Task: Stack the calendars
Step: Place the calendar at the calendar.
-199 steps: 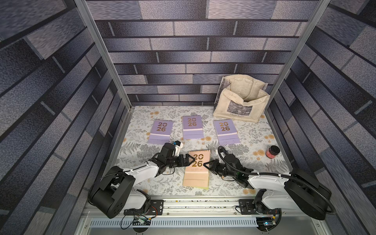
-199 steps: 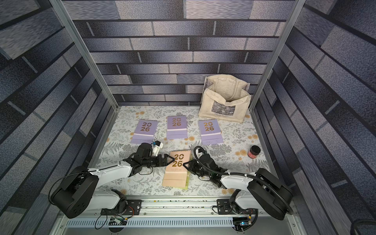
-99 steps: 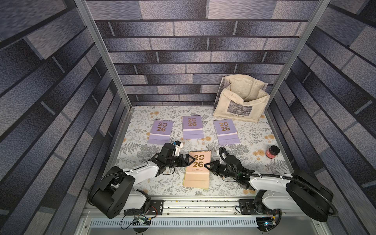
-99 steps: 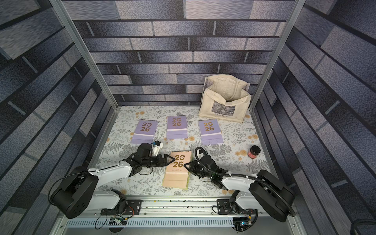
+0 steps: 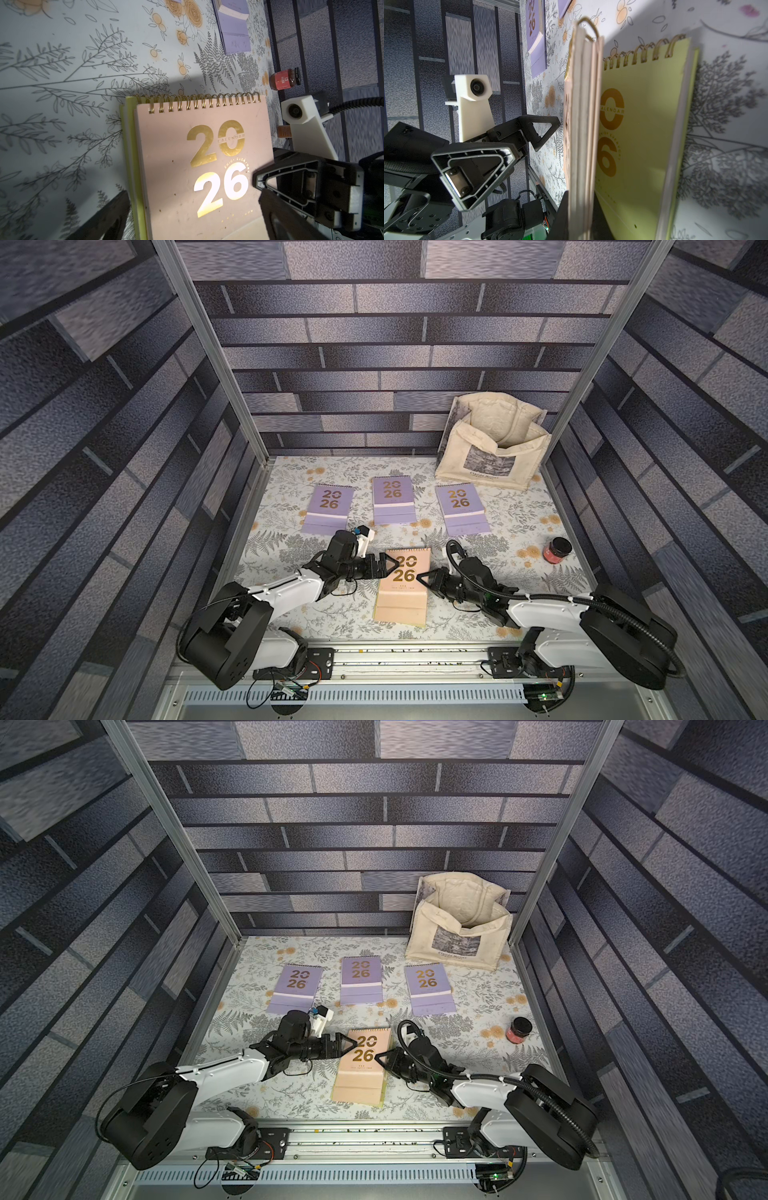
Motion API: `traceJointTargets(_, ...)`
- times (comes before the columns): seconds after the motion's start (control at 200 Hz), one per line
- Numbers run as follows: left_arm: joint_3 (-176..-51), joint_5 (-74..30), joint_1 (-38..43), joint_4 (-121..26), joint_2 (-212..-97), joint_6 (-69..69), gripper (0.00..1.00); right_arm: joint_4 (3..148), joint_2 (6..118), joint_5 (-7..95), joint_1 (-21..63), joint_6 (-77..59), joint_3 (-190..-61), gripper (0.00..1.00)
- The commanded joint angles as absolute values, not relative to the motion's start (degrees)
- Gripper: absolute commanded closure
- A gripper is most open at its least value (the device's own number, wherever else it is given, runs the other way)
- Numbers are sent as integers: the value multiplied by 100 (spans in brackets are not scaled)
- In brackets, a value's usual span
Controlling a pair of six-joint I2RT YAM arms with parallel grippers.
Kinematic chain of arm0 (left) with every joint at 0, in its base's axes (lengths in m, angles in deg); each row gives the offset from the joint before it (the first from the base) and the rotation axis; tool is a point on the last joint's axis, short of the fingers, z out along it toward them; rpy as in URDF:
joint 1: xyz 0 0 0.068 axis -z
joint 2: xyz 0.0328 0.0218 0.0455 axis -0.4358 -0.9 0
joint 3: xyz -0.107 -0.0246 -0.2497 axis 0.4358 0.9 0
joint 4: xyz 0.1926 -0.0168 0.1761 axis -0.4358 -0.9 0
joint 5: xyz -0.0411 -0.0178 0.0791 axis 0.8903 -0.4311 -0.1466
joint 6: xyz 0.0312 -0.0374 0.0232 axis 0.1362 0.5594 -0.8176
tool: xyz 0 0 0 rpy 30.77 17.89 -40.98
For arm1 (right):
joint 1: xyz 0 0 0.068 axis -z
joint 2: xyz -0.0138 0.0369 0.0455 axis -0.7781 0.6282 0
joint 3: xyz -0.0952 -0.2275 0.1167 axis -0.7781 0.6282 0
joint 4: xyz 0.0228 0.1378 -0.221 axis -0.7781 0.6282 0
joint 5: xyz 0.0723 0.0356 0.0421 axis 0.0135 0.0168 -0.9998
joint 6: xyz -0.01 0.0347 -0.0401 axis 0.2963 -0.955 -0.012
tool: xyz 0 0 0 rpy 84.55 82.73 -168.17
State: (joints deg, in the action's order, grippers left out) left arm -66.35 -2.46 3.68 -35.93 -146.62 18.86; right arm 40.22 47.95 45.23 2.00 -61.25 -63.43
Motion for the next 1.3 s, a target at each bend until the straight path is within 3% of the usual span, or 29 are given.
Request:
traceJointTargets(0.0, -6810, -121, 352, -3682, -14587, 1731, 0, 4549, 4930, 4911, 172, -6097, -6175, 100)
traceJointTargets(0.977, -6962, 360, 506, -3774, -14165, 1632, 0, 4538, 4984, 5157, 167, -6222, -6031, 100)
traceJointTargets(1.297, -7150, 694, 822, -3645, -14590, 1537, 0, 4549, 5085, 5132, 164, -6218, -6048, 100)
